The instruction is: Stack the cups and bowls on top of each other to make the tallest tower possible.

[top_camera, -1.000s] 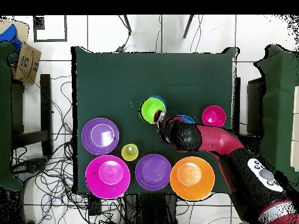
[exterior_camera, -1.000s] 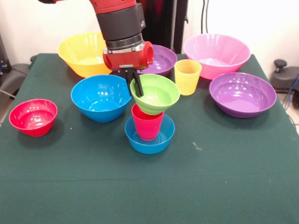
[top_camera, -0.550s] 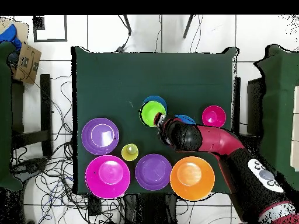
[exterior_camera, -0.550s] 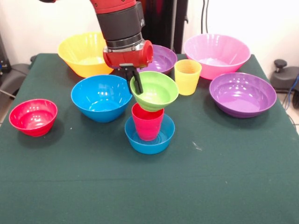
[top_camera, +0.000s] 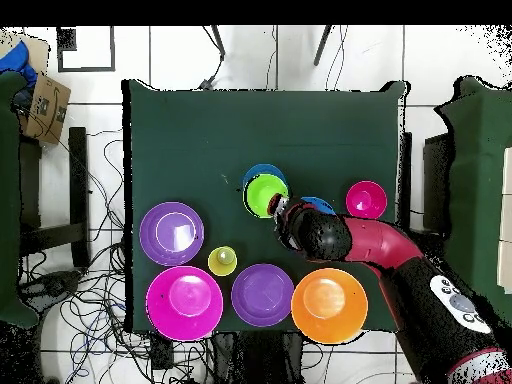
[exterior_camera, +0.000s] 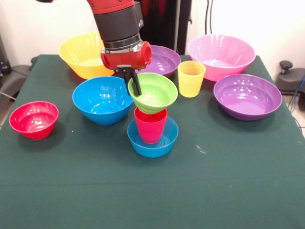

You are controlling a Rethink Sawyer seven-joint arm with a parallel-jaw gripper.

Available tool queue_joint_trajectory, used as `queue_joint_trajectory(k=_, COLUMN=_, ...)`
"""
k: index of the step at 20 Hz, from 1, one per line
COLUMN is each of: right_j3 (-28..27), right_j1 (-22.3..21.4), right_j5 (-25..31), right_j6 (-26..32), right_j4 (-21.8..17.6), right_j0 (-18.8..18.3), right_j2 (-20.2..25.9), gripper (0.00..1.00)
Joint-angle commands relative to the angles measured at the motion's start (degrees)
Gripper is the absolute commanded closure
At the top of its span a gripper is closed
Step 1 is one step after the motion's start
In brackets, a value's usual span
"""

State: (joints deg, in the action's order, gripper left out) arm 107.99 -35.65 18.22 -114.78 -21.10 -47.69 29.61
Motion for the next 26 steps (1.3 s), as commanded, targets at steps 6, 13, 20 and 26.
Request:
queue_joint_trajectory(k=6, right_j3=-0.9, right_j1=1.7, right_j5=1.5, right_j6=4.1, right_j4=-5.0, right_j0=0.0, right_j2=0.8, gripper=1.00)
queue_joint_trajectory(k=13, right_j3=-0.1, right_j1=2.8, right_j5=0.8, right_j6=3.3, right_j4=-4.8, right_j0=-0.7, right_j2=0.9, gripper=1.00)
queue_joint_trajectory(k=20, right_j3=0.4, right_j1=3.3, right_j5=1.6, right_j6=2.0, right_j4=-2.6, right_j0=-0.6, right_j2=2.4, gripper=1.00)
queue_joint_trajectory(k=26, right_j3=0.5, right_j1=3.8, right_j5=-0.9, right_j6=1.4, right_j4=-2.9, right_j0=-0.7, right_j2=3.2, gripper=1.00)
